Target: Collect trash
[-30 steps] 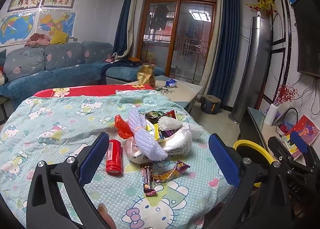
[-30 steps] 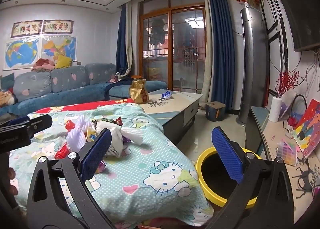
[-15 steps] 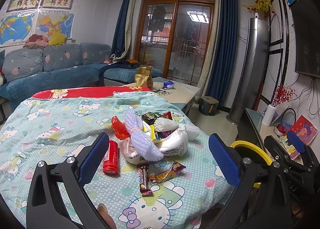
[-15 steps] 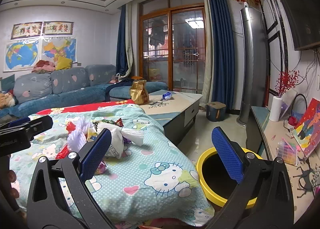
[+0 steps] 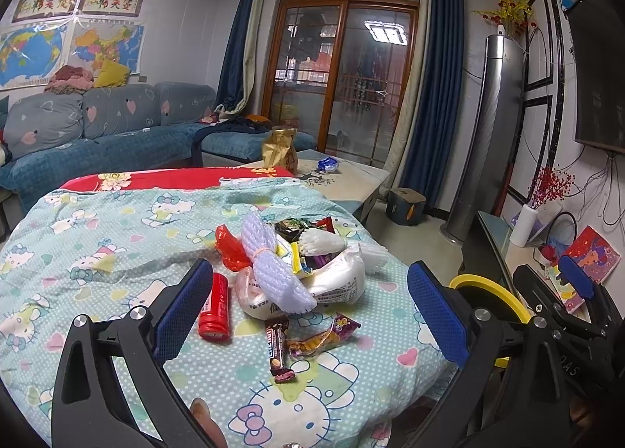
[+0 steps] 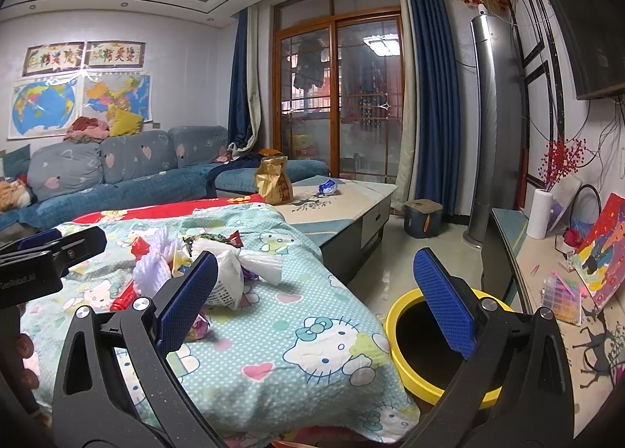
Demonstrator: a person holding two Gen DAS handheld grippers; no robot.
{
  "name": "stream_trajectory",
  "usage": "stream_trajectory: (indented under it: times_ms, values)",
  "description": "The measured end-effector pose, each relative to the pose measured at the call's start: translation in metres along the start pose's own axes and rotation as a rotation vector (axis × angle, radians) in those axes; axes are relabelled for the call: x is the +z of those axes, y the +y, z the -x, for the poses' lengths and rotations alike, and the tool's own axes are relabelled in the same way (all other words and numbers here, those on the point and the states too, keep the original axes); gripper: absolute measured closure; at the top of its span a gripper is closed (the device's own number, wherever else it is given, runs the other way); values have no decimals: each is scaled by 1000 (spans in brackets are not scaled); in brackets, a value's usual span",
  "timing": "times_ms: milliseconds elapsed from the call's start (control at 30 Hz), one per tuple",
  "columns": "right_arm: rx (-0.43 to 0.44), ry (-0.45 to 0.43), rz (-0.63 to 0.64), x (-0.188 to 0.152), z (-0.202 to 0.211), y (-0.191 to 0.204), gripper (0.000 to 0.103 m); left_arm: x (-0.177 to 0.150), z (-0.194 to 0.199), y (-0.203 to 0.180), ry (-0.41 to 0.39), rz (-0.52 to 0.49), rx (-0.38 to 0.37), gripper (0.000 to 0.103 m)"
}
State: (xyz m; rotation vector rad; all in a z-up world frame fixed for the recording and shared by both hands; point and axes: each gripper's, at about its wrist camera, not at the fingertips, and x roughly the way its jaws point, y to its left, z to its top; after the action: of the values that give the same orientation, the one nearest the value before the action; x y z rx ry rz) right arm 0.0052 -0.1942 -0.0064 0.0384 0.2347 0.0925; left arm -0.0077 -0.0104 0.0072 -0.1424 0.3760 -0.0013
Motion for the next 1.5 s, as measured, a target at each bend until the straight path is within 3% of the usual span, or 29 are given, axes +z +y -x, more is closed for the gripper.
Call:
stream_trajectory:
  times_ms: [533, 833, 1133, 1367, 1500]
  values:
    - [-2, 6, 3, 0, -1, 0, 10, -4, -4, 0, 3, 2, -11, 6]
    - [1, 33, -20, 3, -14, -9, 10, 4, -24, 9, 20, 51, -46, 6]
    - [93, 67, 13, 6, -35, 7, 10, 26, -44, 39, 2, 115, 12, 6]
    - [187, 141, 18, 17, -77, 19, 11, 42, -51, 74, -11, 174, 29, 6]
    - [195, 207, 16, 20, -109, 17, 19, 45, -53, 87, -5, 200, 37, 6]
